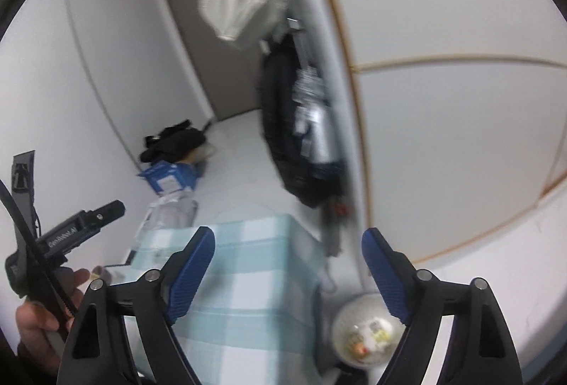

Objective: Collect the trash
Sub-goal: 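Move both tools back over the table toward the yellow bag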

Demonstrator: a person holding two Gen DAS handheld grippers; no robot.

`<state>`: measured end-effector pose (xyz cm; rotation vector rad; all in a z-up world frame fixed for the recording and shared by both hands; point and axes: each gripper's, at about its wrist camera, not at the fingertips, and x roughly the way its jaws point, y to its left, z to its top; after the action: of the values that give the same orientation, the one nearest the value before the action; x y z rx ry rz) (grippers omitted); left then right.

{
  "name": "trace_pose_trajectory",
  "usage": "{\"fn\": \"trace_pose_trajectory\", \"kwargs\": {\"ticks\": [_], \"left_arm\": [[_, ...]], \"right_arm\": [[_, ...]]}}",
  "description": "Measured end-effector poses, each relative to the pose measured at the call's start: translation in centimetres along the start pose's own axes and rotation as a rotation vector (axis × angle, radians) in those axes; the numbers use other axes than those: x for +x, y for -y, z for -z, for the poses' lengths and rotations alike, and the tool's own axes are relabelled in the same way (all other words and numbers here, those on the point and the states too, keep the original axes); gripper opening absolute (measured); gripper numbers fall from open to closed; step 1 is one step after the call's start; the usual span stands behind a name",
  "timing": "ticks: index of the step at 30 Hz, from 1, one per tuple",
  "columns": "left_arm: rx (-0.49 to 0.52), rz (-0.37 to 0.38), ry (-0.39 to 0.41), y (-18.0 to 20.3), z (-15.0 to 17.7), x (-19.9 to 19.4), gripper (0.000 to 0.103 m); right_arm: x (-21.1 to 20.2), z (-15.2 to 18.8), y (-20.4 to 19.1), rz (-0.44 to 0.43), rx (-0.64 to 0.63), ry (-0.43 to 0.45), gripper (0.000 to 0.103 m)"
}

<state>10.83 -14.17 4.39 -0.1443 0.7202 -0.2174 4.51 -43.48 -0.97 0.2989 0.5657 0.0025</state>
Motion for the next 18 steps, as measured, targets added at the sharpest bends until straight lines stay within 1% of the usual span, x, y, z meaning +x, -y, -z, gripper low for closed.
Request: {"fn": "trace_pose_trajectory", "kwargs": {"ticks": [2, 8, 12, 18], "left_arm": [[-0.013, -0.017, 0.021, -1.8, 0.1, -0.4, 0.102], [-0.034, -0.065, 0.076, -5.4, 0.3, -1.2, 0.102], [-0.079, -0.090, 0.086, -8.3, 0.4, -1.9, 0.102], [-0.125, -0.141, 0.085, -12.6, 1.0, -1.6, 0.102]], "right_arm": [[0.2, 0.0, -2.5, -0.031, -0.039, 0.012, 0.088], [1.5, 0.7, -8.1, -0.106, -0.101, 0.010, 0.088], [3.0, 1.4, -11.2, -0.135, -0.137, -0.012, 0.089], [6.0, 2.8, -14.7, -0.178, -0.177, -0.062, 0.089]]}}
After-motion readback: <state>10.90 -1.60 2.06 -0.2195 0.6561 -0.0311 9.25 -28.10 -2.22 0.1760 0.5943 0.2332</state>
